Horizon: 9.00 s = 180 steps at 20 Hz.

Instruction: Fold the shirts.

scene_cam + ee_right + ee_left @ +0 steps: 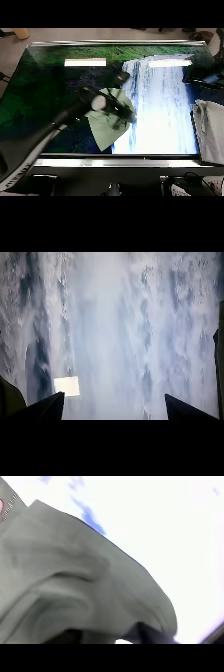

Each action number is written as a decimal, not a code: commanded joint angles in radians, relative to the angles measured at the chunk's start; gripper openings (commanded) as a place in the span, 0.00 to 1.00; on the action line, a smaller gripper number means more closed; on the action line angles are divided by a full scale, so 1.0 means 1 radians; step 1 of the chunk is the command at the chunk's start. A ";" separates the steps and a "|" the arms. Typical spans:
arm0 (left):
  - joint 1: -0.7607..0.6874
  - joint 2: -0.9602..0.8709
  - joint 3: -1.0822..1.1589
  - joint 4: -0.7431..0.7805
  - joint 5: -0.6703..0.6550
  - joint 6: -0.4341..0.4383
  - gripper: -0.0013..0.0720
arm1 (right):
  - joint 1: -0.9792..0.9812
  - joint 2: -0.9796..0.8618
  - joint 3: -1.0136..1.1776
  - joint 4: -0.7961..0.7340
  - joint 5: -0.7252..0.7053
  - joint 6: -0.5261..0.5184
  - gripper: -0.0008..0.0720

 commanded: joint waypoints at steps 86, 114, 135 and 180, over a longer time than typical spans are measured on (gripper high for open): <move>0.494 0.911 -0.753 0.316 -0.016 -0.214 0.05 | 0.080 -0.124 -1.020 0.603 -0.435 -0.128 0.93; 0.494 0.763 0.264 0.449 -0.307 -0.011 0.05 | -0.103 0.476 0.054 0.108 -0.325 -0.183 0.05; 0.779 -0.077 0.110 0.030 -0.543 0.145 1.00 | -0.130 -0.456 0.048 0.396 -0.060 -0.069 0.69; 0.866 0.993 0.190 -0.058 0.164 0.238 0.05 | -0.270 0.552 0.122 0.455 -0.526 -0.440 0.05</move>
